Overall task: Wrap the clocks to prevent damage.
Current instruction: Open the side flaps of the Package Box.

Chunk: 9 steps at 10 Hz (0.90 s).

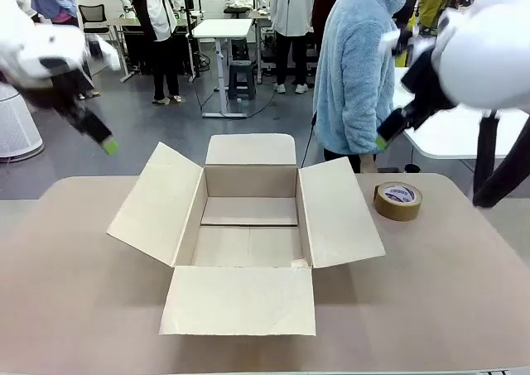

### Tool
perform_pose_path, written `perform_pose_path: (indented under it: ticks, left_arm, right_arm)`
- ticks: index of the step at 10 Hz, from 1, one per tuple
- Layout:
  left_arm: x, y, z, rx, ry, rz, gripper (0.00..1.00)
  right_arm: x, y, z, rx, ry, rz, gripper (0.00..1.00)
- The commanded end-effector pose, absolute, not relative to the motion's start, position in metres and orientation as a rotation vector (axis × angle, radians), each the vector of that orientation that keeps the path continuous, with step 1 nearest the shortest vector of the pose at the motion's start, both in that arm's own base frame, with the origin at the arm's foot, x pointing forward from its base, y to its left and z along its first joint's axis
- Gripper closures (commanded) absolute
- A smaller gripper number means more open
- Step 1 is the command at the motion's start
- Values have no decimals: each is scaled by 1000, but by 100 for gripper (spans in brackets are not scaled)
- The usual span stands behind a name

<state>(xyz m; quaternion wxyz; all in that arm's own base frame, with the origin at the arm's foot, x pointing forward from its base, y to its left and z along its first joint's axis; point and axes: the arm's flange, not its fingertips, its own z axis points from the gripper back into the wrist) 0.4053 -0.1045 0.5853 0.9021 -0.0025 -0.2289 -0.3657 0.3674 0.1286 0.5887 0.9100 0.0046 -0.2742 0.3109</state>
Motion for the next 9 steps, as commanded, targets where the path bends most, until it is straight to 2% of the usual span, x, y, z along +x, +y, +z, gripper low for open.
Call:
perform_pose_path:
  ticks: [1,3,4,5,9]
  left_arm:
    - [397,-127,632,67,-456,-796,0]
    - [388,-154,663,106,-437,-835,0]
    - [380,-161,663,124,-489,-812,0]
    - [377,-147,665,62,-461,-848,0]
    - [377,-153,668,72,-461,-842,0]
  right_arm:
    - [346,163,643,-87,-528,685,0]
    - [339,195,670,-156,-491,683,0]
    - [340,202,668,-185,-502,674,0]
    - [317,188,673,-100,-527,716,0]
    - [322,195,680,-124,-522,703,0]
